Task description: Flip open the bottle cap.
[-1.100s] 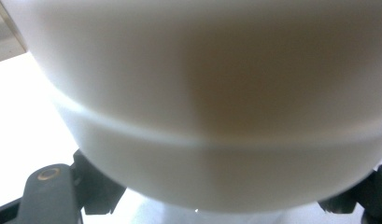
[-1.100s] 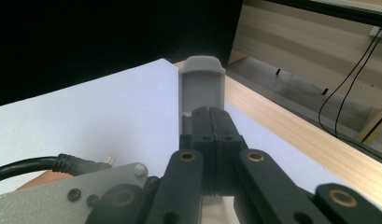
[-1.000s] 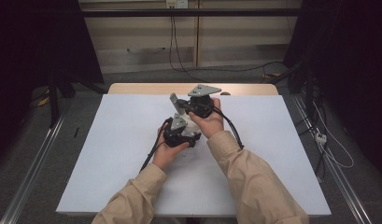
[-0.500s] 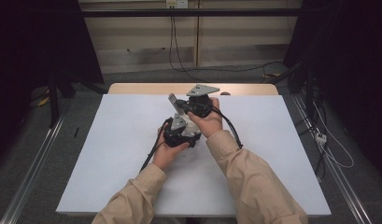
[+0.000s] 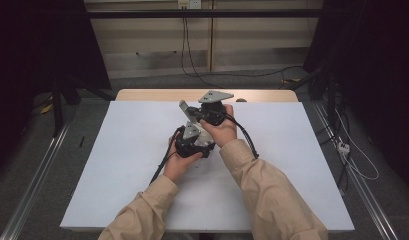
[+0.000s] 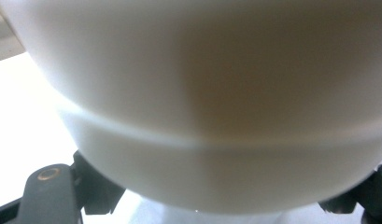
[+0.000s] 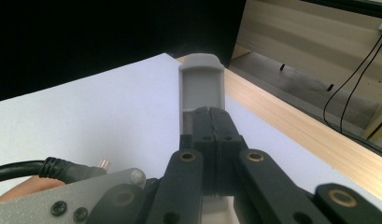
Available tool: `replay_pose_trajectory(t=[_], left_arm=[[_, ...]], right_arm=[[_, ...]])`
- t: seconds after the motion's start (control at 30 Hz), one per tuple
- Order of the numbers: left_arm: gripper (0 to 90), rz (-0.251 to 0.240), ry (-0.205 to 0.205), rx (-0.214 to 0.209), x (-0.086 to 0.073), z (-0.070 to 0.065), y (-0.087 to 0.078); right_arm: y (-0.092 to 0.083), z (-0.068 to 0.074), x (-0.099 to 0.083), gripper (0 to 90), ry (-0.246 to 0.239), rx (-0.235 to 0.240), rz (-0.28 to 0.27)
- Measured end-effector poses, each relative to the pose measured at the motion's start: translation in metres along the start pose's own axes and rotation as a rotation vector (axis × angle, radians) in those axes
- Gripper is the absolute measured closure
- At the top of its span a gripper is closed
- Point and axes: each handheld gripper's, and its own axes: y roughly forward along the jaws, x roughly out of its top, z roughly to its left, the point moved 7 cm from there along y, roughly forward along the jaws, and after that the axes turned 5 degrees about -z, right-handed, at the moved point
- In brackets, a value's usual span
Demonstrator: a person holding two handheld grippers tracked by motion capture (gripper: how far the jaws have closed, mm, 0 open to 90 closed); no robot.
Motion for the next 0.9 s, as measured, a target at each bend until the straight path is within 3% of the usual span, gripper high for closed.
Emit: replay_pose_trajectory(t=[0.9], left_arm=[[18.7, 0.004, 0.012, 0.013, 0.0000, 0.0001, -0.0001]], right_arm=[[0.0049, 0.0000, 0.0018, 90.0, -0.007, 0.006, 0.003]])
